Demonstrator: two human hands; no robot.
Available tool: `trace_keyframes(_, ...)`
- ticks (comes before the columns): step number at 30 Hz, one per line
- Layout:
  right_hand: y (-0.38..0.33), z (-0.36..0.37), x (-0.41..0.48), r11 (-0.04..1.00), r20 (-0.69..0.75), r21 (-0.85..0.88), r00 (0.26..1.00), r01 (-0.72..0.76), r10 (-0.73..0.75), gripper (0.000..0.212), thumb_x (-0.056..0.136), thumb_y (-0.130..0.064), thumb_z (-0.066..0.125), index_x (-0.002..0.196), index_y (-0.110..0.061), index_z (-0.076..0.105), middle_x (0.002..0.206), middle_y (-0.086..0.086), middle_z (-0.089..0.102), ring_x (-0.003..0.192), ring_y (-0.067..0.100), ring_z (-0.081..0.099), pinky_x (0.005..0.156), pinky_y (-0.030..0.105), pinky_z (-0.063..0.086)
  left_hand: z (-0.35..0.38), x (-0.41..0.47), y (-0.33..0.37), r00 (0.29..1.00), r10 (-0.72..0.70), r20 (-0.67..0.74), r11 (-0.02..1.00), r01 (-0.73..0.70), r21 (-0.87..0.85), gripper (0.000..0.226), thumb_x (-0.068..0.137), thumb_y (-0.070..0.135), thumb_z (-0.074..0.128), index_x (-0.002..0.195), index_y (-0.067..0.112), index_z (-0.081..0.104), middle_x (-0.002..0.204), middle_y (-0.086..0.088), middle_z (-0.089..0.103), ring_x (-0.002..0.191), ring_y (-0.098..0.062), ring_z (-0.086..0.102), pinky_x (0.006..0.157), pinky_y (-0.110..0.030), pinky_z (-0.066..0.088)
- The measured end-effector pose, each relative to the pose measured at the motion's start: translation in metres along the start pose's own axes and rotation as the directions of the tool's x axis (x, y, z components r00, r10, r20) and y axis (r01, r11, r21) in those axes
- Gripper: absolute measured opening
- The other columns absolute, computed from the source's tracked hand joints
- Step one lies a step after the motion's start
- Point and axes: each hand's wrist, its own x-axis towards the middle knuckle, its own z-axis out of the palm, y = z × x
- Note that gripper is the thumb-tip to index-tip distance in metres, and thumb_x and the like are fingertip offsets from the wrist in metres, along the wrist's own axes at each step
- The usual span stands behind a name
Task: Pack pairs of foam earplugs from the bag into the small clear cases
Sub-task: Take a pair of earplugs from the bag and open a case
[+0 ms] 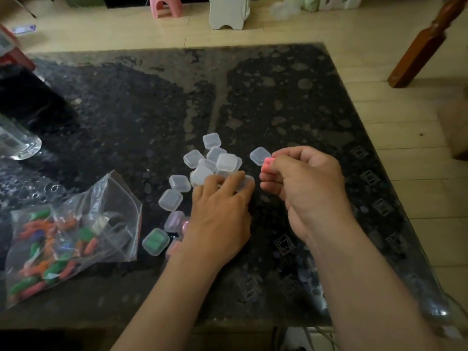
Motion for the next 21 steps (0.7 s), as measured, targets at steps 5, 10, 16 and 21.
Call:
trace_keyframes(5, -0.006, -0.005, 0.001, 1.000, 0.002, 0.005, 1.000, 0.009, -0.009, 0.012, 0.088, 0.000, 0.067, 0.084, -0.011, 0.071, 0.075, 0.007, 0.076, 0.063, 0.013, 0.072, 0.060, 0.025, 0.062, 0.002, 0.003, 0.002, 1.000, -0.002, -0.005, 0.999, 0.002, -0.036, 0.047, 0.095, 0.034, 0.061, 0.142, 0.030, 0.057, 0.154, 0.004, 0.047, 0.134, -0.027, 0.041, 0.102, -0.045, 0.034)
trace_keyframes(10, -0.009, -0.007, 0.001, 1.000, 0.001, -0.025, 1.000, 0.005, -0.005, 0.014, 0.087, -0.002, 0.067, 0.082, -0.014, 0.072, 0.073, 0.004, 0.076, 0.064, 0.013, 0.072, 0.061, 0.026, 0.063, 0.006, 0.002, -0.003, 0.993, 0.083, -0.079, 0.987, -0.092, -0.132, 0.023, 0.088, 0.021, 0.075, 0.110, 0.017, 0.071, 0.117, -0.003, 0.063, 0.098, -0.024, 0.061, 0.083, -0.041, 0.045)
trace_keyframes(16, -0.008, -0.004, -0.001, 0.993, 0.107, -0.042, 0.988, -0.108, 0.112, 0.017, 0.091, 0.000, 0.060, 0.089, -0.012, 0.072, 0.078, 0.009, 0.074, 0.064, 0.013, 0.068, 0.056, 0.024, 0.058, -0.008, 0.001, -0.008, 0.949, -0.068, -0.309, 0.821, -0.122, -0.558, 0.036, 0.078, 0.007, 0.078, 0.110, 0.020, 0.068, 0.108, 0.008, 0.064, 0.100, -0.003, 0.059, 0.087, -0.016, 0.050)
trace_keyframes(21, -0.005, 0.005, -0.002, 0.969, 0.132, -0.098, 0.962, -0.228, 0.240, 0.030, 0.089, 0.001, 0.048, 0.084, -0.015, 0.072, 0.072, 0.005, 0.064, 0.066, 0.017, 0.062, 0.053, 0.028, 0.053, -0.032, -0.006, -0.015, 0.950, -0.233, -0.207, 0.610, -0.023, -0.792, 0.045, 0.075, 0.010, 0.069, 0.111, 0.036, 0.062, 0.116, 0.005, 0.066, 0.114, -0.009, 0.064, 0.093, -0.030, 0.058)
